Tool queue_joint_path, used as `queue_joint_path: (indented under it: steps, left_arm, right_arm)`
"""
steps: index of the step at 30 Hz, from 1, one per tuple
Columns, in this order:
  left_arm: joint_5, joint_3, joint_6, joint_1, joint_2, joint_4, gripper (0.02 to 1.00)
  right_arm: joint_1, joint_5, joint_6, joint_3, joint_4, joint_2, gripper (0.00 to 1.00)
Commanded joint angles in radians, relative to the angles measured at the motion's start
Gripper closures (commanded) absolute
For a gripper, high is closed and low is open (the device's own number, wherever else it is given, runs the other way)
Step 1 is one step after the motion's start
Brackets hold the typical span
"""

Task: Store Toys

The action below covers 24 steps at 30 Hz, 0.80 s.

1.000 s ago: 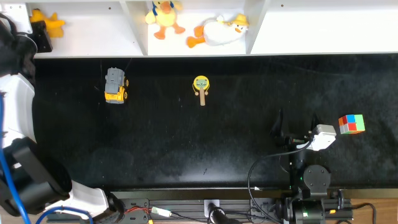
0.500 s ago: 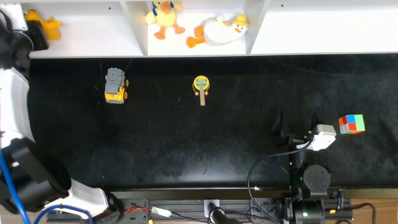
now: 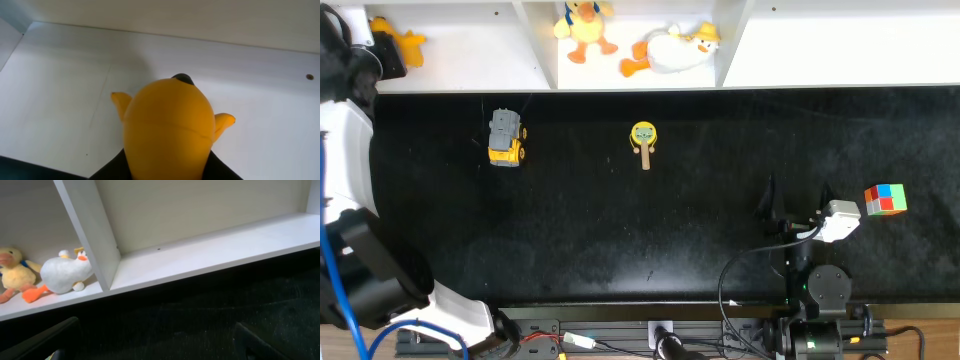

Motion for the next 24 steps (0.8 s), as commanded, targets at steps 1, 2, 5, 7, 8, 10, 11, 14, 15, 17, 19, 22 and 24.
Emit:
queue_joint_path:
  steps: [1,2,5,7,8,10,11,14,15,17,19,22,24]
  left_arm:
    - [-0.011,0.031,-0.023,-0.002,0.029,0.000,0.759]
    - [-0.011,0.031,-0.023,-0.002,0.034,-0.001,0.757]
    - [-0.011,0.029,-0.024,-0.002,0.042,-0.001,0.636]
    - [-0.011,0.029,-0.024,-0.002,0.042,0.000,0.437]
    - [-0.011,0.029,-0.023,-0.002,0.042,0.002,0.329]
    - [-0.011,0.029,-0.023,-0.002,0.042,0.006,0.198]
    - [-0.011,0.029,-0.023,-0.002,0.042,0.007,0.185]
    - [-0.011,0.029,-0.024,-0.002,0.042,0.015,0.091]
    - [-0.011,0.029,-0.024,-0.002,0.042,0.019,0.066]
    - [-0.011,0.029,-0.026,-0.002,0.042,0.026,0.018]
    - [-0.011,0.030,-0.026,-0.002,0.040,0.026,0.018]
    - [-0.010,0.030,-0.027,-0.002,0.027,0.017,0.023]
    - [-0.010,0.029,-0.043,-0.002,0.008,0.003,0.023]
  right_arm:
    - [0.006,-0.003,-0.001,-0.014,0.005,-0.001,0.005]
    - [0.006,-0.003,-0.001,-0.014,0.004,-0.001,0.005]
    - [0.006,-0.003,-0.001,-0.014,0.005,-0.001,0.005]
    - [0.006,-0.003,-0.001,-0.014,0.004,-0.001,0.005]
    - [0.006,-0.003,-0.001,-0.014,0.005,-0.001,0.005]
    - [0.006,-0.003,-0.001,-0.014,0.005,-0.001,0.007]
    - [0.006,-0.003,-0.001,-0.014,0.005,-0.001,0.005]
    - [0.006,-0.003,-0.001,-0.014,0.004,-0.001,0.007]
    - [0.006,-0.003,-0.001,-0.014,0.004,-0.001,0.007]
    - [0.006,-0.003,-0.001,-0.014,0.004,-0.001,0.005]
    - [0.006,-0.003,-0.001,-0.014,0.004,-0.001,0.005]
    - [0.006,-0.003,-0.001,-0.014,0.004,-0.001,0.005]
    - [0.006,-0.003,-0.001,-0.014,0.005,-0.001,0.005]
